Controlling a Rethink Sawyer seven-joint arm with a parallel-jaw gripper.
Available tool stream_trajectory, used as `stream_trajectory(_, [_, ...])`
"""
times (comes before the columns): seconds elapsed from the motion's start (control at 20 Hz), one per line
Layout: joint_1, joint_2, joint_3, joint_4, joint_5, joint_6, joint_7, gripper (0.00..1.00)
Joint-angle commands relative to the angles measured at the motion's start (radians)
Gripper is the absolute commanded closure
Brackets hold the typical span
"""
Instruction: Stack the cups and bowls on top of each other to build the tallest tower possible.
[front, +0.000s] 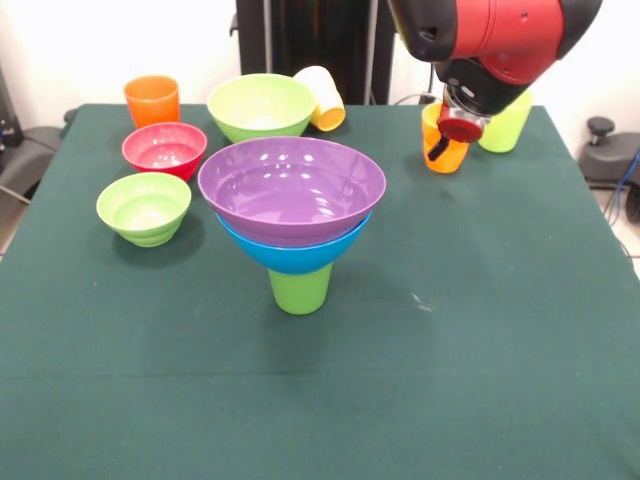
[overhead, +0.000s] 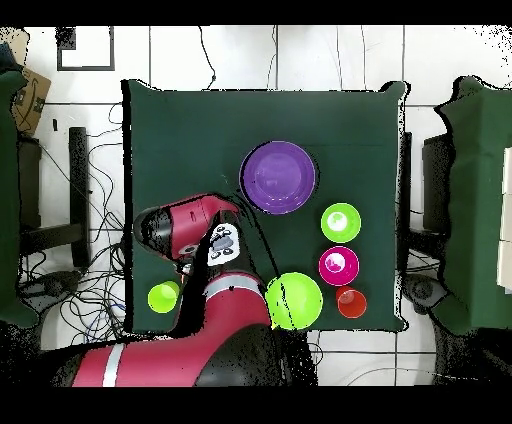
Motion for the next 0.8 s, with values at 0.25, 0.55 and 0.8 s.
stream_trajectory(0.25, [-0.004, 0.075, 0.063, -0.037, -0.064, -0.099, 0.093, 0.00])
stream_trajectory(0.55, [-0.010, 0.070, 0.072, -0.051, -0.056, -0.081, 0.080, 0.00])
stream_trajectory(0.8, [0.001, 0.096, 0.057, -0.064, -0.082, -0.101, 0.083, 0.00])
